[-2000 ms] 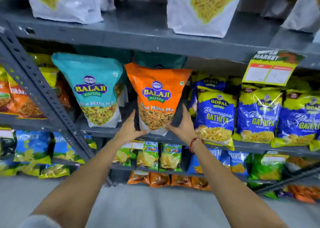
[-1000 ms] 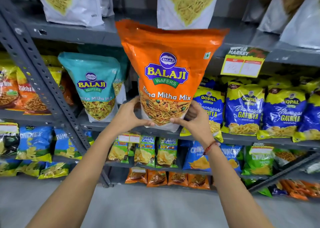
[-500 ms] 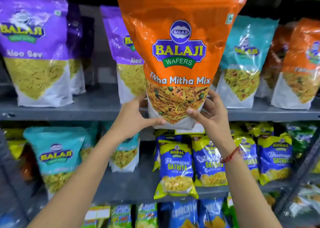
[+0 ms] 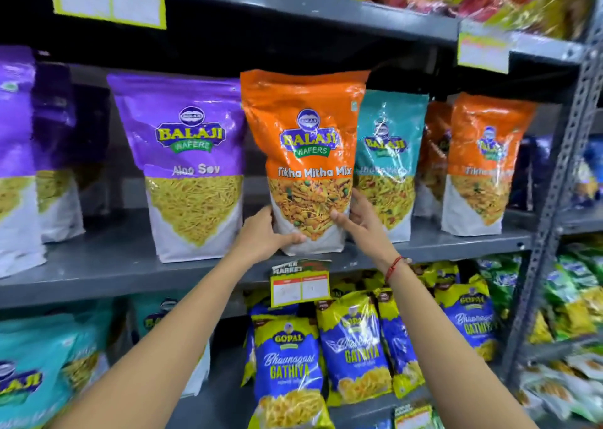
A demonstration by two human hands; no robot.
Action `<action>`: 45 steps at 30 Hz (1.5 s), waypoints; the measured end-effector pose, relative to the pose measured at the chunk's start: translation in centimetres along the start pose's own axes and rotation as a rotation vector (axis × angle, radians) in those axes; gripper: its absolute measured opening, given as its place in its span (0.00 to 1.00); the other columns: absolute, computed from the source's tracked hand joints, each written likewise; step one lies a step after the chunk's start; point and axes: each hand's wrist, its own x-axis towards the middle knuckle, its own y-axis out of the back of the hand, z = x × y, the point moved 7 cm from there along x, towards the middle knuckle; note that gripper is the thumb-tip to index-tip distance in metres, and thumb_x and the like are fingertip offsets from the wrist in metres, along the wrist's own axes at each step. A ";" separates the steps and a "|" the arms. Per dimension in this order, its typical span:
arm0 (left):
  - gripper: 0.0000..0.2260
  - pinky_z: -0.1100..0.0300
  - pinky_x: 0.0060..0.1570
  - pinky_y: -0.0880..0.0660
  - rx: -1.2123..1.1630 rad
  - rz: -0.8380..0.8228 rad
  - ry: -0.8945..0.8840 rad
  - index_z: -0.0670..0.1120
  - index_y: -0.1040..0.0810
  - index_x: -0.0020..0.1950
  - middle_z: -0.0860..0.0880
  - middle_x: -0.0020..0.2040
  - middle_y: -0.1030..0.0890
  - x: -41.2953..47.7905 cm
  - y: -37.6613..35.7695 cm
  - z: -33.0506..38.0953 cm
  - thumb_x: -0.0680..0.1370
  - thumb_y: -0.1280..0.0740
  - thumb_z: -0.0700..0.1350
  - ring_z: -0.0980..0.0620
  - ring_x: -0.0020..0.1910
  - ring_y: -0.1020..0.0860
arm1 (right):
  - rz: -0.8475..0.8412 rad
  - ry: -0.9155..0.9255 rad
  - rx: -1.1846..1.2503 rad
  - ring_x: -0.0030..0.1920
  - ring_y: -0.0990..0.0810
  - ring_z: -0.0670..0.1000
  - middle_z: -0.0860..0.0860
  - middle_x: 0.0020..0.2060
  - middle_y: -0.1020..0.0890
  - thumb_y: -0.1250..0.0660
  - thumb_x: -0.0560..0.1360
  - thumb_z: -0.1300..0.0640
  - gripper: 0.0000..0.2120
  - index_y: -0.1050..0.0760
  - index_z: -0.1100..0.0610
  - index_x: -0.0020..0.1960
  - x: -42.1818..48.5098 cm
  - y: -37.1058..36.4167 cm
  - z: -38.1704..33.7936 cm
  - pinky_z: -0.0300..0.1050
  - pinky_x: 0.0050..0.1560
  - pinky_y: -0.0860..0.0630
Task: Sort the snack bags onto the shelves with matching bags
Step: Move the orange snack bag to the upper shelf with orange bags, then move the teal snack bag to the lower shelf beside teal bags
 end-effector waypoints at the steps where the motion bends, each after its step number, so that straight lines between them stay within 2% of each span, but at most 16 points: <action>1: 0.34 0.60 0.54 0.33 -0.006 0.000 0.019 0.43 0.31 0.66 0.44 0.67 0.26 0.2 -0.2 -0.2 0.65 0.24 0.52 0.45 0.64 0.28 | -0.006 -0.011 -0.010 0.61 0.22 0.45 0.50 0.61 0.23 0.35 0.77 0.60 0.23 0.38 0.56 0.70 0.3 -0.1 0.3 0.35 0.55 0.25; 5: 0.35 0.61 0.54 0.34 0.024 -0.010 0.064 0.41 0.35 0.69 0.44 0.69 0.29 0.8 -0.2 -0.2 0.67 0.25 0.52 0.45 0.66 0.30 | -0.036 -0.029 -0.024 0.66 0.26 0.54 0.57 0.67 0.27 0.36 0.77 0.56 0.27 0.42 0.59 0.73 1.0 -0.7 0.9 0.50 0.66 0.28; 8: 0.37 0.58 0.56 0.33 0.071 -0.011 0.105 0.41 0.38 0.70 0.42 0.70 0.30 0.7 -0.2 -0.2 0.67 0.25 0.52 0.44 0.66 0.31 | -0.022 -0.039 -0.063 0.64 0.24 0.54 0.55 0.64 0.25 0.34 0.76 0.52 0.28 0.40 0.57 0.72 0.5 -0.7 1.0 0.47 0.61 0.25; 11: 0.42 0.49 0.65 0.37 0.100 0.259 -0.002 0.42 0.44 0.73 0.40 0.72 0.36 -0.4 0.0 1.0 0.67 0.25 0.51 0.41 0.70 0.37 | 0.022 -0.005 -0.179 0.60 0.24 0.50 0.49 0.60 0.26 0.32 0.75 0.52 0.31 0.41 0.56 0.73 -0.7 0.3 0.2 0.44 0.57 0.25; 14: 0.33 0.52 0.69 0.41 0.067 0.550 -0.328 0.43 0.41 0.72 0.41 0.71 0.36 -3.4 -0.9 6.0 0.72 0.30 0.47 0.45 0.70 0.39 | 0.170 0.100 -0.265 0.56 0.22 0.51 0.49 0.58 0.24 0.30 0.73 0.53 0.28 0.35 0.55 0.69 -2.0 3.0 -1.5 0.50 0.55 0.22; 16: 0.29 0.56 0.70 0.42 -0.003 0.436 -0.463 0.44 0.40 0.72 0.43 0.71 0.35 -3.7 -3.5 9.1 0.74 0.34 0.47 0.48 0.70 0.39 | 0.308 0.161 -0.285 0.52 0.20 0.51 0.50 0.55 0.21 0.29 0.73 0.54 0.23 0.30 0.55 0.66 -2.2 5.6 -2.0 0.48 0.51 0.21; 19: 0.31 0.65 0.69 0.51 -0.066 0.157 -0.432 0.45 0.48 0.75 0.46 0.76 0.44 -1.8 -8.4 11.3 0.76 0.36 0.47 0.51 0.74 0.46 | 0.483 0.153 -0.306 0.50 0.19 0.53 0.51 0.52 0.20 0.28 0.72 0.54 0.21 0.27 0.57 0.62 -1.7 9.8 -1.1 0.46 0.49 0.23; 21: 0.34 0.60 0.71 0.53 -0.058 0.045 -0.319 0.44 0.54 0.75 0.47 0.78 0.52 -0.1 -11.2 11.2 0.77 0.37 0.49 0.50 0.76 0.52 | 0.506 0.082 -0.284 0.55 0.21 0.51 0.52 0.56 0.21 0.26 0.70 0.49 0.26 0.29 0.57 0.63 -1.1 11.8 0.2 0.47 0.55 0.24; 23: 0.36 0.54 0.73 0.53 -0.043 -0.007 -0.204 0.43 0.58 0.75 0.45 0.78 0.57 1.2 -12.9 10.6 0.77 0.37 0.49 0.48 0.76 0.55 | 0.385 -0.058 -0.217 0.60 0.24 0.49 0.51 0.62 0.24 0.24 0.66 0.44 0.36 0.34 0.55 0.68 0.1 12.4 2.7 0.48 0.62 0.27; 26: 0.38 0.53 0.72 0.49 -0.067 -0.021 -0.085 0.42 0.62 0.75 0.44 0.78 0.55 2.4 -14.1 9.6 0.77 0.37 0.46 0.46 0.76 0.52 | 0.185 -0.228 -0.103 0.62 0.23 0.50 0.50 0.63 0.23 0.21 0.58 0.38 0.48 0.38 0.52 0.70 1.6 12.2 6.1 0.54 0.66 0.28; 29: 0.37 0.56 0.71 0.47 -0.096 -0.004 -0.079 0.40 0.61 0.75 0.43 0.78 0.52 2.6 -14.3 9.5 0.77 0.37 0.41 0.46 0.76 0.49 | 0.102 -0.271 -0.120 0.62 0.24 0.51 0.52 0.62 0.23 0.22 0.65 0.51 0.38 0.37 0.56 0.69 2.1 12.0 6.4 0.47 0.63 0.28; 31: 0.35 0.58 0.70 0.46 -0.106 0.035 -0.065 0.40 0.59 0.75 0.43 0.77 0.50 2.6 -14.1 9.4 0.77 0.38 0.38 0.46 0.75 0.47 | 0.117 -0.274 -0.129 0.60 0.24 0.51 0.53 0.62 0.23 0.22 0.65 0.54 0.35 0.34 0.57 0.67 2.1 12.3 6.3 0.47 0.62 0.28; 35: 0.34 0.54 0.68 0.39 -0.122 0.083 -0.050 0.41 0.56 0.75 0.43 0.77 0.44 2.8 -14.2 9.2 0.76 0.37 0.36 0.44 0.74 0.41 | 0.212 -0.241 -0.142 0.58 0.21 0.52 0.53 0.58 0.19 0.19 0.58 0.49 0.36 0.29 0.54 0.61 1.4 13.1 6.3 0.55 0.64 0.26; 38: 0.34 0.51 0.66 0.36 -0.166 0.086 -0.052 0.43 0.52 0.76 0.43 0.75 0.39 2.6 -14.3 9.4 0.76 0.35 0.38 0.43 0.72 0.37 | 0.290 -0.220 -0.154 0.59 0.22 0.51 0.51 0.57 0.19 0.19 0.55 0.45 0.37 0.27 0.53 0.60 0.4 14.1 5.9 0.54 0.64 0.26; 42: 0.34 0.53 0.65 0.36 -0.234 0.064 -0.079 0.44 0.47 0.75 0.45 0.74 0.36 2.0 -14.7 10.1 0.74 0.32 0.41 0.44 0.71 0.36 | 0.339 -0.184 -0.166 0.58 0.22 0.49 0.49 0.57 0.19 0.19 0.58 0.48 0.34 0.27 0.54 0.61 -1.2 15.6 4.6 0.48 0.61 0.25; 45: 0.36 0.52 0.65 0.34 -0.302 0.047 -0.135 0.45 0.44 0.75 0.46 0.73 0.35 1.2 -15.2 10.7 0.72 0.29 0.42 0.45 0.71 0.35 | 0.375 -0.174 -0.193 0.60 0.22 0.50 0.50 0.58 0.19 0.19 0.57 0.47 0.36 0.26 0.54 0.62 -3.3 16.7 3.0 0.49 0.63 0.26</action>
